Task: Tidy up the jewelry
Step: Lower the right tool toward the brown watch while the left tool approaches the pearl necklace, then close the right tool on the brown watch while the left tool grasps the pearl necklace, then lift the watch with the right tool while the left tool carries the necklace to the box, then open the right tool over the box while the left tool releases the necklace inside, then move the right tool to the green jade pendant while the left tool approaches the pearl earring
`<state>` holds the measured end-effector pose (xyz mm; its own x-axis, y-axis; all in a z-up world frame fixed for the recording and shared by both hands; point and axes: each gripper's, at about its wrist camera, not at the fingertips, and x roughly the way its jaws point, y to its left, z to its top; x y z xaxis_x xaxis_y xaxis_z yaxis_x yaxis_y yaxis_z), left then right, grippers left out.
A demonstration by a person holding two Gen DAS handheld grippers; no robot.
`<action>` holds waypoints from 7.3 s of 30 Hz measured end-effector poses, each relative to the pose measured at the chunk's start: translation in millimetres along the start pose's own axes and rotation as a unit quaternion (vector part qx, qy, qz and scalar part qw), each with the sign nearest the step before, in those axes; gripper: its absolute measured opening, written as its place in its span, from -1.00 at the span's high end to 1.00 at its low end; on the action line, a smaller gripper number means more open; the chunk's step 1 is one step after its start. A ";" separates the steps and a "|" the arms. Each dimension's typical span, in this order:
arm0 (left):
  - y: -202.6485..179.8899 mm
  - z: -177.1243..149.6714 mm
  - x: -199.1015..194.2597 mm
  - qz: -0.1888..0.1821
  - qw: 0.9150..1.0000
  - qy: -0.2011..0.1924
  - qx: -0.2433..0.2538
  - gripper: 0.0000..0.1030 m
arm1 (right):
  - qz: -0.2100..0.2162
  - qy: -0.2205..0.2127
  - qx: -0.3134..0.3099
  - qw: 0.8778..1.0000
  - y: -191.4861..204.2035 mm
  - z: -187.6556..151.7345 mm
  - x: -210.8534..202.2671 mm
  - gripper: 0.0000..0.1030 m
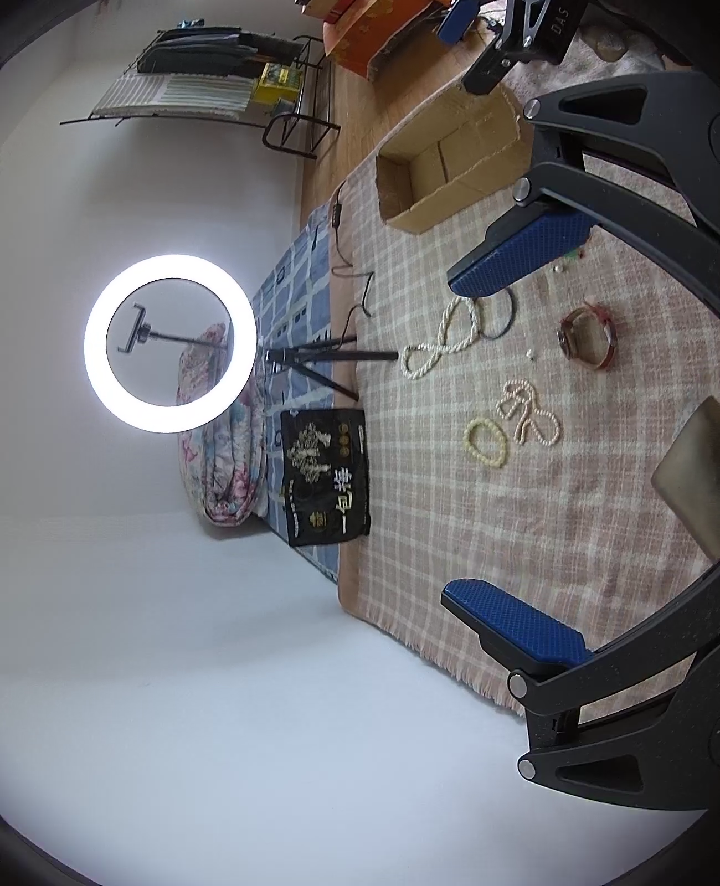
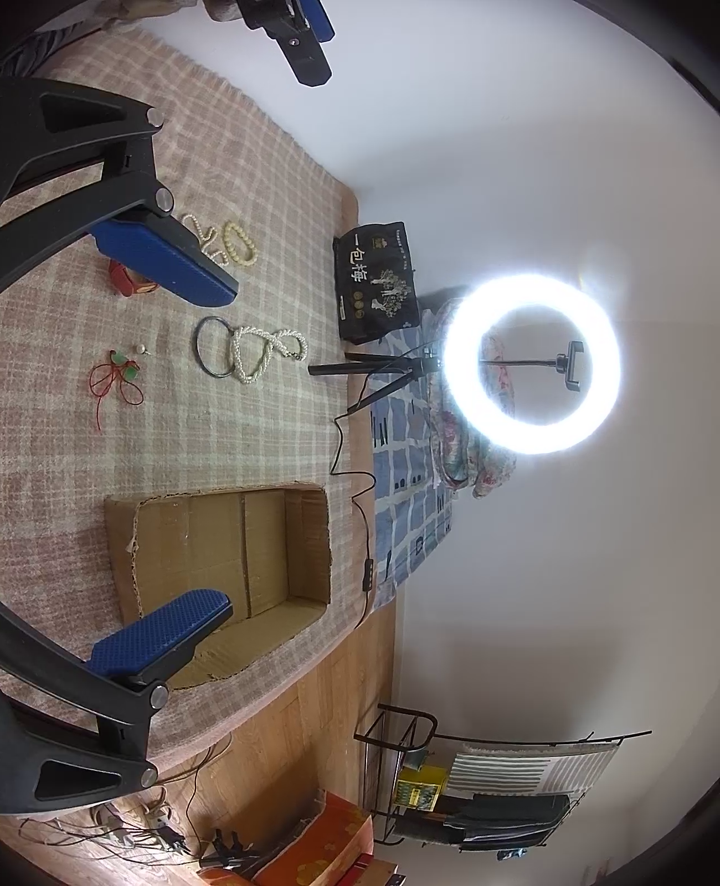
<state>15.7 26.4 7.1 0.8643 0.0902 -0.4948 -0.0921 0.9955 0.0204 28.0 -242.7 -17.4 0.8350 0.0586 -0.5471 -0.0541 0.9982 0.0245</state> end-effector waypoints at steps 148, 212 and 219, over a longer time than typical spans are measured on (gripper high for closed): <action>-272.9 126.7 161.8 -0.306 0.944 0.124 0.018 0.97 | -0.003 0.195 0.042 0.980 -159.9 -8.9 115.3 0.93; -2.8 20.0 161.7 -0.151 0.972 0.177 0.011 -0.20 | 0.103 0.170 -0.040 0.979 3.5 -35.5 72.0 -0.40; -19.5 -15.4 182.4 -0.191 0.950 0.244 0.033 -0.19 | 0.139 0.239 -0.011 0.961 16.9 -65.9 105.8 0.10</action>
<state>167.5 23.0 -96.9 0.4952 -0.2858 -0.8204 0.2280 0.9540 -0.1947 79.4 -220.2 -129.9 0.4393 0.3073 -0.8441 -0.2555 0.9436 0.2105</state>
